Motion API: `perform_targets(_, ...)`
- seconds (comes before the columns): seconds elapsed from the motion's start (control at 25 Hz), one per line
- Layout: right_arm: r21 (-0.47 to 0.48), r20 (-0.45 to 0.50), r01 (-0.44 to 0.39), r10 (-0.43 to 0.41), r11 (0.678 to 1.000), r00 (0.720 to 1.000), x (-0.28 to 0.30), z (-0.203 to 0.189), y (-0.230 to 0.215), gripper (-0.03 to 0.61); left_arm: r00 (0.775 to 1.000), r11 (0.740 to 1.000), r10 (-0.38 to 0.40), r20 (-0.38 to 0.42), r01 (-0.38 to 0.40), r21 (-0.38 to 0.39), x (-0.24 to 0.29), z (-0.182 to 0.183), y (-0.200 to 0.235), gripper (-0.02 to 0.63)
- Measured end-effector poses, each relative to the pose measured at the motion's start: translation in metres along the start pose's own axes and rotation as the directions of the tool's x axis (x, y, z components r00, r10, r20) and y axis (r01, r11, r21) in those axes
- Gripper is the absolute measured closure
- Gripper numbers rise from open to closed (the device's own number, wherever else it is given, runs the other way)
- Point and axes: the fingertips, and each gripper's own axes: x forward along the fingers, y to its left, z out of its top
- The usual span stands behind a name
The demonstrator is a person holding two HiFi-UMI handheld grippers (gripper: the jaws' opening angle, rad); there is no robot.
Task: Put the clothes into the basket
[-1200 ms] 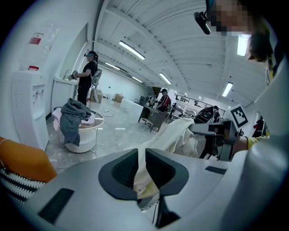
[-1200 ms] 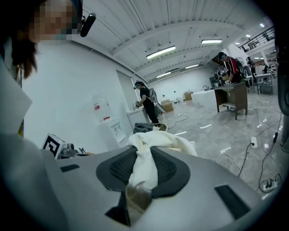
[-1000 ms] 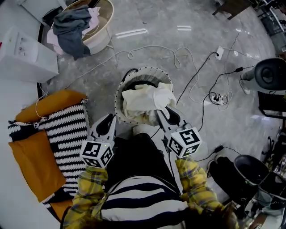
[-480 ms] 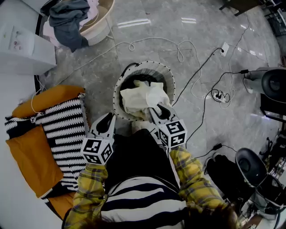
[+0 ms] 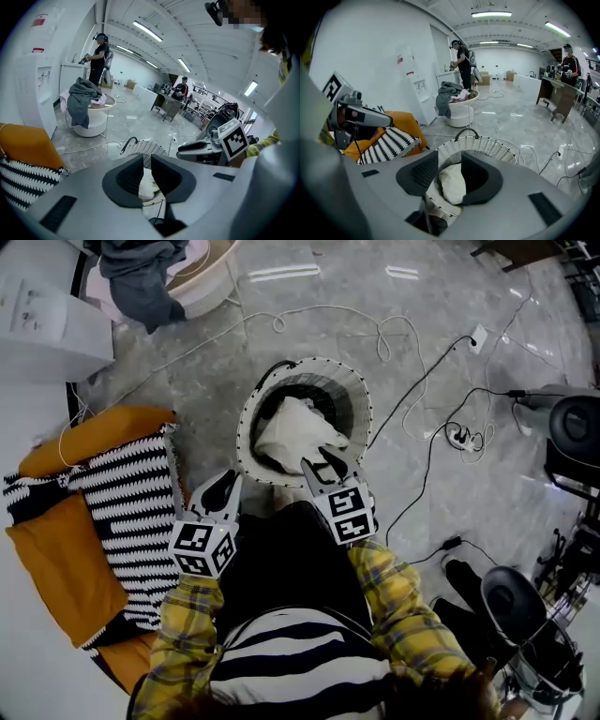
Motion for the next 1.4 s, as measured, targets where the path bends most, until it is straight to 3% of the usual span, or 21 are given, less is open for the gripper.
perform_targets(0.48,0.062,0.061,0.021,-0.025,0.998,0.998,-0.020,0.011,-0.002,0.440,0.999,1.000,0.008,0.044,-0.008,0.006,-0.018,0.018,0.000,0.572)
perform_targets(0.76,0.102,0.152,0.039,-0.055,0.994,0.987,-0.047,0.038,-0.001,0.499,0.993,0.999,0.033,0.111,-0.034,0.007,-0.048,0.042,0.000,0.572)
perform_targets(1.4,0.100,0.330,-0.012,-0.022,0.995,0.944,-0.116,0.103,0.031,0.523,0.946,0.998,0.058,0.319,-0.065,0.011,-0.120,0.104,-0.009,0.572)
